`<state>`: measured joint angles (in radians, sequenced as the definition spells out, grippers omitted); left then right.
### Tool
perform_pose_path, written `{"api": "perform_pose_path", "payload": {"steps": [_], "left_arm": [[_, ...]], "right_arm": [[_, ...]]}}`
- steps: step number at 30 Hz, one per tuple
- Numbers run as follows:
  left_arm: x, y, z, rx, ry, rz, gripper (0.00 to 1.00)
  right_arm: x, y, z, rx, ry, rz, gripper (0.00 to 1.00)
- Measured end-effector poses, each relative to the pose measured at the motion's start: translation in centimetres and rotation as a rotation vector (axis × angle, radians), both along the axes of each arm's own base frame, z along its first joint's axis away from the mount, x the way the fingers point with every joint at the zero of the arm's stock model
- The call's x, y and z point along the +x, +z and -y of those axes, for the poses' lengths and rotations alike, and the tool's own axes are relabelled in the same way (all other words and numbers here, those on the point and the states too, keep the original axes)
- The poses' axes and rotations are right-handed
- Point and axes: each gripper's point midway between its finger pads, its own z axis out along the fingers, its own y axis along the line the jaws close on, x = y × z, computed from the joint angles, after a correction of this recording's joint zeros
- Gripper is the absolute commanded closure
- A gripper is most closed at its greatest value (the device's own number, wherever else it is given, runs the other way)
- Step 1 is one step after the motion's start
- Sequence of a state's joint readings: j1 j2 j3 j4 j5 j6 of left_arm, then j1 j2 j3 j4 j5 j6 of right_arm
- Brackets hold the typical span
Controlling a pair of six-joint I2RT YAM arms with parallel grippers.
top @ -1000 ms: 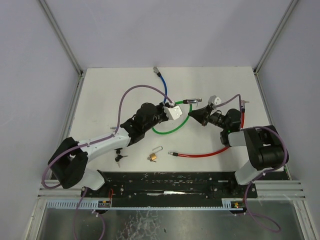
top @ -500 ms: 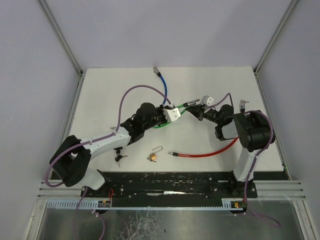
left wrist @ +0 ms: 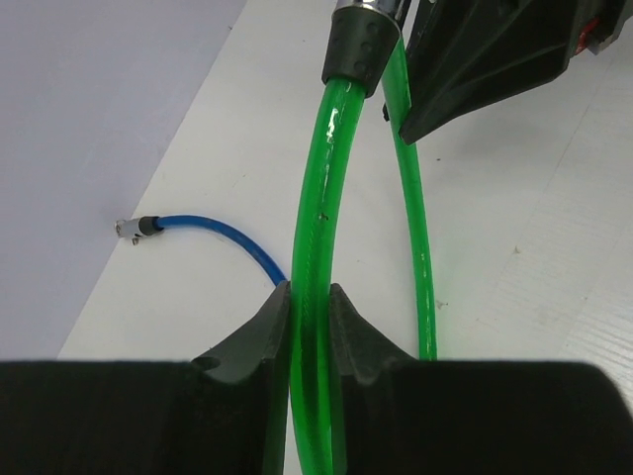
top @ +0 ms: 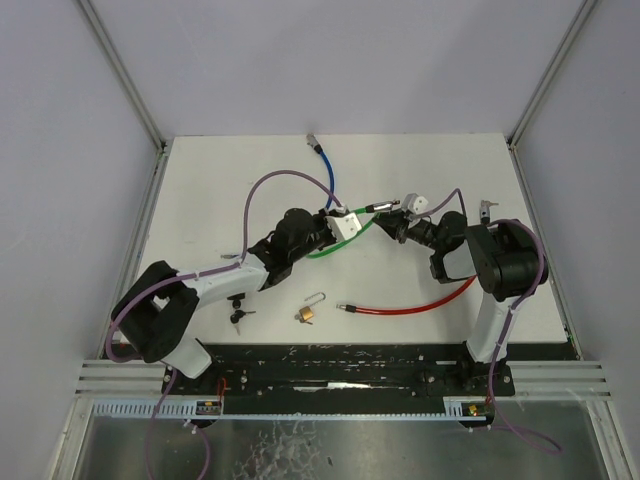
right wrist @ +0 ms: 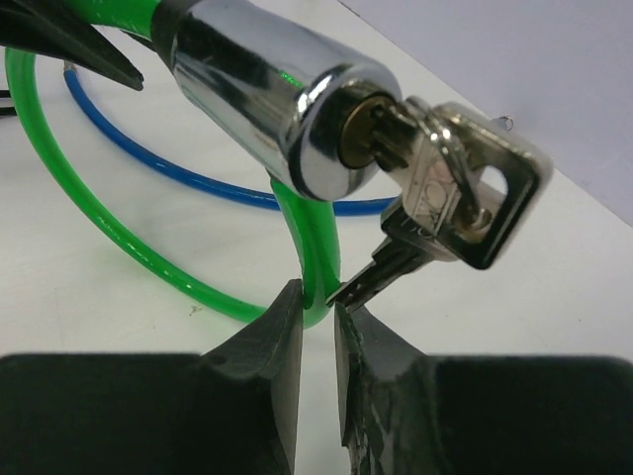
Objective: Lock with the key
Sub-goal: Lock the lock.
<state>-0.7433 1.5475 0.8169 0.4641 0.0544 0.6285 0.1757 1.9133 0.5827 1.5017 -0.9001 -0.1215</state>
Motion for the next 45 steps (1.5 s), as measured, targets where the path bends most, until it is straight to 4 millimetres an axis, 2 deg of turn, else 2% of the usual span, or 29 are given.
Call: {"api": "perform_pose_path", "payload": {"steps": [13,21,24,29,35,41,43,45], "left_arm": [[0.3,0.0,-0.3,-0.025,0.030,-0.021,1.00],[0.3,0.1,-0.2,-0.038,0.036,-0.027,1.00],[0.3,0.1,-0.2,-0.040,0.037,-0.028,1.00],[0.3,0.0,-0.2,-0.041,0.039,-0.029,1.00],[0.5,0.0,-0.4,-0.041,0.044,-0.028,1.00],[0.5,0.0,-0.4,-0.041,0.041,-0.029,1.00],[0.5,-0.1,-0.4,-0.042,0.038,-0.030,1.00],[0.6,-0.1,-0.5,-0.042,0.037,-0.031,1.00]], "right_arm": [[-0.9,0.2,0.4,-0.012,0.000,0.029,0.67],[-1.8,2.2,0.6,-0.031,0.025,0.112,0.45],[-2.4,2.7,1.0,-0.053,0.045,0.143,0.42],[-2.6,3.6,2.5,-0.098,0.040,0.166,0.41],[-3.1,3.2,4.4,-0.180,0.033,0.127,0.42],[-3.8,3.3,7.7,-0.277,0.041,0.130,0.43],[-3.6,3.9,8.6,-0.325,0.064,0.145,0.43],[-2.8,5.6,9.1,-0.388,0.105,0.185,0.46]]}}
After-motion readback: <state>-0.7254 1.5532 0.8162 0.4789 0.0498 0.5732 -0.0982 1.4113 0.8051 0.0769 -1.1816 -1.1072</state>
